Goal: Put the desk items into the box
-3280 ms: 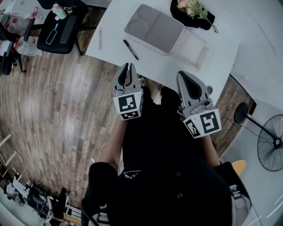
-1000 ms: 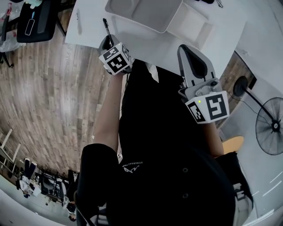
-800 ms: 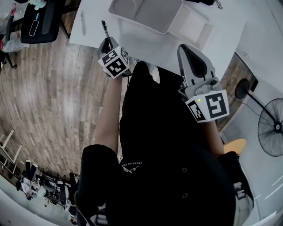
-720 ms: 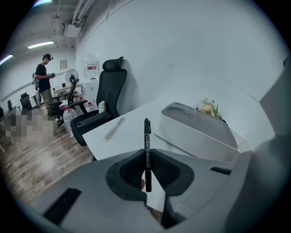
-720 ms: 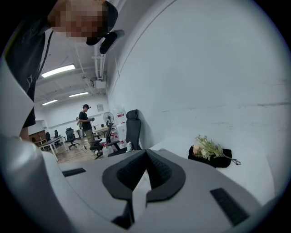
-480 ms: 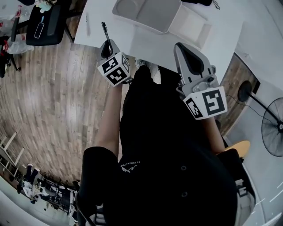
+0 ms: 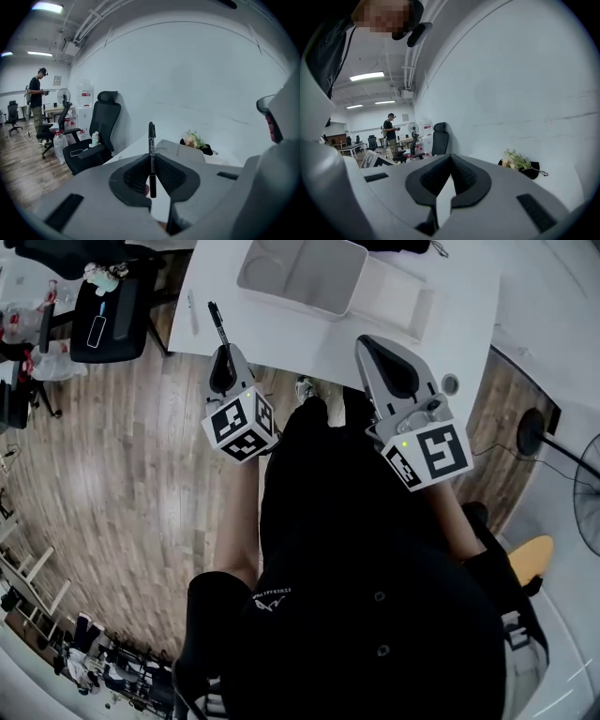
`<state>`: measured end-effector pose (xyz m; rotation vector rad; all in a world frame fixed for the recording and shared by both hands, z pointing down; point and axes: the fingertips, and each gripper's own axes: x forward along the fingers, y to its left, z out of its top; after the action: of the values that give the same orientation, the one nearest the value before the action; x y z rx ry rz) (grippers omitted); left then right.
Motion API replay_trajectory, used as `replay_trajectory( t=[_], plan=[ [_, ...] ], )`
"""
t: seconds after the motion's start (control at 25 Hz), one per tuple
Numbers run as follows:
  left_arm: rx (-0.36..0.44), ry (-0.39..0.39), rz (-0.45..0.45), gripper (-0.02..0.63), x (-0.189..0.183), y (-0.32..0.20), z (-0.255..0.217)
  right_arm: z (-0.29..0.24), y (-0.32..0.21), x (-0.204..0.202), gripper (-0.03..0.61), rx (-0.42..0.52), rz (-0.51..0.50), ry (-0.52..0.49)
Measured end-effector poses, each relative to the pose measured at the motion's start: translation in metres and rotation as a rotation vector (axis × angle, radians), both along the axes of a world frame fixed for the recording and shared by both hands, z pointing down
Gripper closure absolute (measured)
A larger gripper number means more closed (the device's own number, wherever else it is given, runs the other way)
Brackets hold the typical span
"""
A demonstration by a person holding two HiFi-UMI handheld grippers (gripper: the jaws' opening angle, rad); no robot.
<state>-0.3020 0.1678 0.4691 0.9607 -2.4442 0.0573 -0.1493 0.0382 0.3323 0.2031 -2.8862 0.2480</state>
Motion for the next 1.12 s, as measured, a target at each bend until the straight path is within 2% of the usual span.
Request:
replay_trajectory(
  t=[0.48, 0.72, 0.92, 1.12],
  plan=[
    [0.159, -0.063, 0.140, 0.569, 0.029, -0.014, -0.073, -0.022, -0.006, 0.019, 0.578, 0.039, 0.075, -0.065],
    [0.165, -0.122, 0.244, 0.569, 0.049, -0.036, -0.105, -0.027, -0.019, 0.026, 0.578, 0.049, 0.099, -0.076],
    [0.212, -0.122, 0.304, 0.569, 0.061, -0.060, -0.123, -0.031, -0.033, 0.028, 0.578, 0.058, 0.115, -0.080],
    [0.214, -0.153, 0.349, 0.569, 0.076, -0.084, -0.133, -0.035, -0.047, 0.036, 0.578, 0.058, 0.118, -0.086]
  ],
)
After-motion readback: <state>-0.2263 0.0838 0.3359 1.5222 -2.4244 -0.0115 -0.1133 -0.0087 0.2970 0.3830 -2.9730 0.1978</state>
